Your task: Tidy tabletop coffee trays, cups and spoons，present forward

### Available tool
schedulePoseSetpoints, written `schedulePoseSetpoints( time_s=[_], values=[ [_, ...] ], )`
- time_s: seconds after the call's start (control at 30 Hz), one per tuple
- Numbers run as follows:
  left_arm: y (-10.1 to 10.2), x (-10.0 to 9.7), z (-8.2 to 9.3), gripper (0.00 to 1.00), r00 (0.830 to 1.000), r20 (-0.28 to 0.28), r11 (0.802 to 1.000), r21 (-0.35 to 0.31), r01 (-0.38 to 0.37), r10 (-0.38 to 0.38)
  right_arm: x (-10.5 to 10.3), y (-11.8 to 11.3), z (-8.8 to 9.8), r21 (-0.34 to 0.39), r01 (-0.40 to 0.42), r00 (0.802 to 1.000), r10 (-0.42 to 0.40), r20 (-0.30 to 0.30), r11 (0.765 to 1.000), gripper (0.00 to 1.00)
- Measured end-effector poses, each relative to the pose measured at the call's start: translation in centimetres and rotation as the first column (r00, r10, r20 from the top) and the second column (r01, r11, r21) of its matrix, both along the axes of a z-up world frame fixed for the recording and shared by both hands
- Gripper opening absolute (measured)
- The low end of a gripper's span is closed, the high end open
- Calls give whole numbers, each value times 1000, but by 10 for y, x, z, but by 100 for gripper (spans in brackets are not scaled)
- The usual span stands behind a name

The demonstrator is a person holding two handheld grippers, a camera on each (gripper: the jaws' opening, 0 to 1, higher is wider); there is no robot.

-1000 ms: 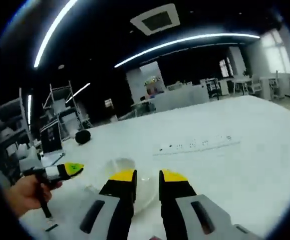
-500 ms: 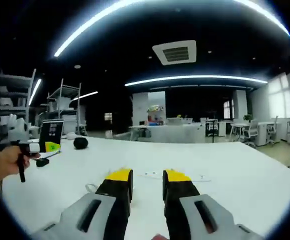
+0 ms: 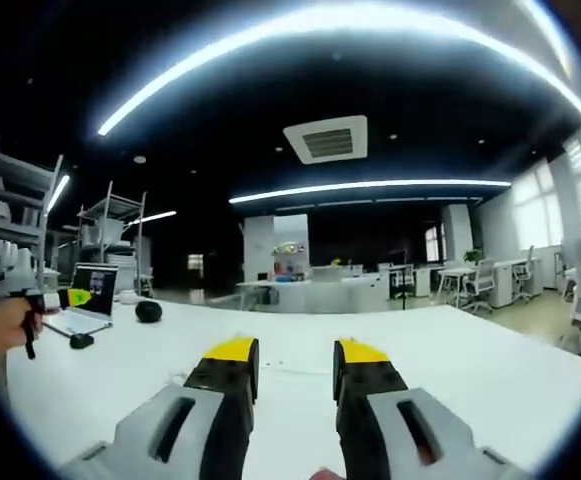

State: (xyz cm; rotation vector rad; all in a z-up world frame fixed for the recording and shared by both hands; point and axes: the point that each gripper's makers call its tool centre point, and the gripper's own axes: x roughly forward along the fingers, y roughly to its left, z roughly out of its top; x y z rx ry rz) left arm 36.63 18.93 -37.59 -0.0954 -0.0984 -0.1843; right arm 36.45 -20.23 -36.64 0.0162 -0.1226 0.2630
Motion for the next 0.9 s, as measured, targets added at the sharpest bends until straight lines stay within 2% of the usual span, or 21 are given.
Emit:
schedulePoseSetpoints(
  time_s=[0.13, 0.2, 0.33, 0.47, 0.53, 0.67, 0.73, 0.77, 0.9],
  values=[
    [10, -15, 9, 26, 998, 46, 999, 25, -41, 40, -14, -11, -5, -7, 15, 1000, -15, 12, 1000, 36],
    [15, -24, 11, 26, 997, 62, 998, 17, -52, 51, -19, -17, -9, -5, 21, 1000, -21, 14, 1000, 37],
    [26, -35, 3, 26, 995, 70, 997, 22, -75, 73, -31, -36, -20, 10, 70, 998, -70, 11, 998, 38],
    [41, -48, -2, 27, 990, 92, 993, 35, -112, 108, -45, -53, -22, 39, 110, 993, -112, 40, 993, 38],
    [48, -50, -6, 28, 988, 89, 990, 53, -133, 128, -49, -60, -25, 35, 130, 990, -131, 44, 991, 38],
    [57, -57, -14, 28, 987, 70, 988, 45, -151, 147, -54, -67, -27, 48, 142, 989, -143, 35, 989, 39],
    [58, -62, -20, 29, 986, 61, 987, 49, -156, 153, -56, -69, -29, 49, 144, 989, -145, 33, 988, 40],
    [60, -65, -26, 29, 985, 50, 983, 74, -169, 166, -57, -70, -30, 51, 147, 989, -148, 30, 988, 40],
    [67, -72, -37, 30, 982, 30, 980, 75, -187, 185, -61, -69, -38, 39, 149, 989, -150, 11, 988, 41]
  ],
)
